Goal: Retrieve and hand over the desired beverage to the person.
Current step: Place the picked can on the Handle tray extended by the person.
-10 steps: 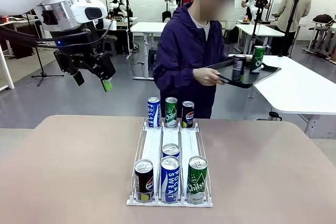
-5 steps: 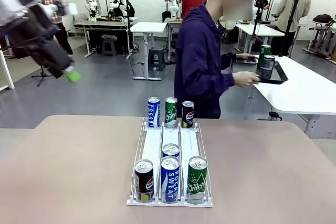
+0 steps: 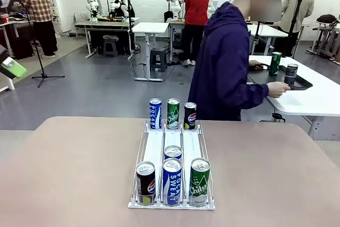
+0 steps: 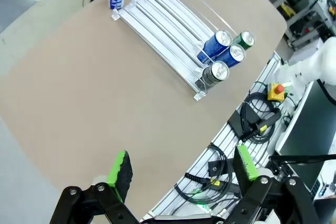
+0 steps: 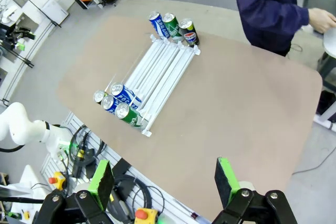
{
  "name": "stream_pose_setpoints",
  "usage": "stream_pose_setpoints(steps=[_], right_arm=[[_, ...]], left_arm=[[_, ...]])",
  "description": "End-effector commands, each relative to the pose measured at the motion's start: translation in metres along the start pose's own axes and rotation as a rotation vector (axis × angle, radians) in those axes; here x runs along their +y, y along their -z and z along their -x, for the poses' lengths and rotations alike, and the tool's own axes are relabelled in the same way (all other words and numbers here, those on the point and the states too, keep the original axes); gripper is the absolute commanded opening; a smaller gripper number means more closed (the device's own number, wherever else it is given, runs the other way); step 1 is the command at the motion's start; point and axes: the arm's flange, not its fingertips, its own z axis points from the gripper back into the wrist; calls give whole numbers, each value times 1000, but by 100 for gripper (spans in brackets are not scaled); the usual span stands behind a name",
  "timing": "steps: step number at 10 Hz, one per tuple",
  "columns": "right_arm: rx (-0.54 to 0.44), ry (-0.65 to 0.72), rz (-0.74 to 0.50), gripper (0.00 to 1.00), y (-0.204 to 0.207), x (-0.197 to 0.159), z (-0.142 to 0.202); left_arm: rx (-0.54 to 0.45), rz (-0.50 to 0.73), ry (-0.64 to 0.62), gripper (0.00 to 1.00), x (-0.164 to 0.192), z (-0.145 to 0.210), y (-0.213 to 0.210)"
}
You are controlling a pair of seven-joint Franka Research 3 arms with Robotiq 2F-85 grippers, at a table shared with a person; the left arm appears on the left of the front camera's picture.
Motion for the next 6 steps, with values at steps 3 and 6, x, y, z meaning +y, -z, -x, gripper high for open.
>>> stream_pose_setpoints(steps=[3,6], right_arm=[[-15,-13,-29,100,3,0,1],[-15,-13,-29,100,3,0,1]], left_arm=[[-78,22,-33,100,22,-8,-16],[-106,71,3,100,28,-10,-10]])
